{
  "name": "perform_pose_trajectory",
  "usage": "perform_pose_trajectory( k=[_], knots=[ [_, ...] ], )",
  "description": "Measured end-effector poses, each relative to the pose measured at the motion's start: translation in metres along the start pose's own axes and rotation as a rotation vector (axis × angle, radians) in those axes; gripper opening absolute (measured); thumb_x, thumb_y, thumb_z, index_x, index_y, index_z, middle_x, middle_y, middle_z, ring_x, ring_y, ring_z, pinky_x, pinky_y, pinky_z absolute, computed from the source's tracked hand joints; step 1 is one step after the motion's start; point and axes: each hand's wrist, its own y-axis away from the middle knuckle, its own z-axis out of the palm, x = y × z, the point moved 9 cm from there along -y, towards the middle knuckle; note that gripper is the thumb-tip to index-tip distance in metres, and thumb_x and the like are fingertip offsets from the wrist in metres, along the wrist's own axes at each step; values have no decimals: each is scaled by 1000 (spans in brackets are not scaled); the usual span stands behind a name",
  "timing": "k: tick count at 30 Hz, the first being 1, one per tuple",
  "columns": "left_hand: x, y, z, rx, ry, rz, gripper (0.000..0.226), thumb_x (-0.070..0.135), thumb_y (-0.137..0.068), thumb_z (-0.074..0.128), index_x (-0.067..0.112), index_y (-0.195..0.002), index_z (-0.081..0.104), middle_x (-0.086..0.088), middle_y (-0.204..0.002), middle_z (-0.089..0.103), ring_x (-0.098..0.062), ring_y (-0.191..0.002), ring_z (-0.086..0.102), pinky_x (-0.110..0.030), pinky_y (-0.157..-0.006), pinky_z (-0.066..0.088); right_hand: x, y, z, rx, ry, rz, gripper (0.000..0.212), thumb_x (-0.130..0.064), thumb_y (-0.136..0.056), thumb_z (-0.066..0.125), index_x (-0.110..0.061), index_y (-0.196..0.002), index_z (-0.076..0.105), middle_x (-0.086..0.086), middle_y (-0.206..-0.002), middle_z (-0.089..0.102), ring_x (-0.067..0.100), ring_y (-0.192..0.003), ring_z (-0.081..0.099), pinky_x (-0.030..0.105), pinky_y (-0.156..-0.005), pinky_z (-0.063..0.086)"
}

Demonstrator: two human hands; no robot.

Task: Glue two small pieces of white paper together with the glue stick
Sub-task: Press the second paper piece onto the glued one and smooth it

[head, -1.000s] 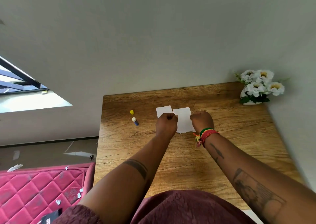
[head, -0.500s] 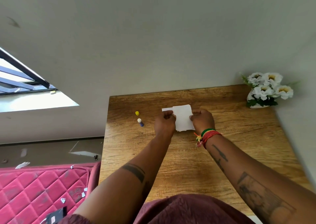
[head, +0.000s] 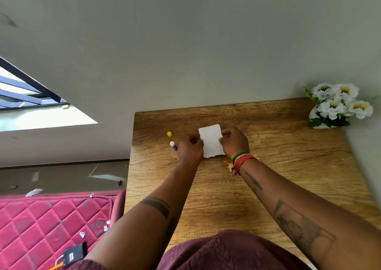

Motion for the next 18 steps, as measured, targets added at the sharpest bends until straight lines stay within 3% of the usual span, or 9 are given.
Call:
perform_pose_trajectory(
  k=[4,8,12,16,18],
  knots=[
    [-2,-3,4,-14,-12,0,26,19,-96,67,19,-122,69,6,-106,71,-7,-91,66,-27,-67,59,3,-1,1,-6,21,-4,27,-9,-91,68,-14,-117,70,6,-123,71,25,-110,66,24,-82,44],
    [0,-3,3,-11,-12,-4,27,19,-95,67,18,-122,67,3,-110,71,-11,-96,66,-25,-68,57,3,-1,1,-8,19,-21,27,-9,-91,68,-13,-117,70,6,-122,71,24,-110,66,26,-86,47],
    [6,-1,2,-21,-81,38,24,17,-96,66,17,-119,68,3,-107,72,-12,-94,67,-17,-59,47,-2,1,1,4,68,-67,30,-9,-91,69,-13,-121,68,8,-122,70,25,-110,66,32,-90,53],
    [19,4,5,-72,-258,170,27,11,-98,61,13,-124,69,-3,-118,72,-17,-107,67,-22,-78,49,-8,3,6,-33,229,-213,47,-10,-96,63,-22,-140,58,13,-132,61,30,-116,63,40,-100,54],
    [28,8,10,-111,-402,265,33,10,-99,58,12,-130,67,-6,-127,68,-20,-111,65,-26,-84,51,-8,3,11,-73,324,-285,53,-10,-99,58,-28,-148,50,15,-140,53,32,-121,60,38,-105,50]
  ],
)
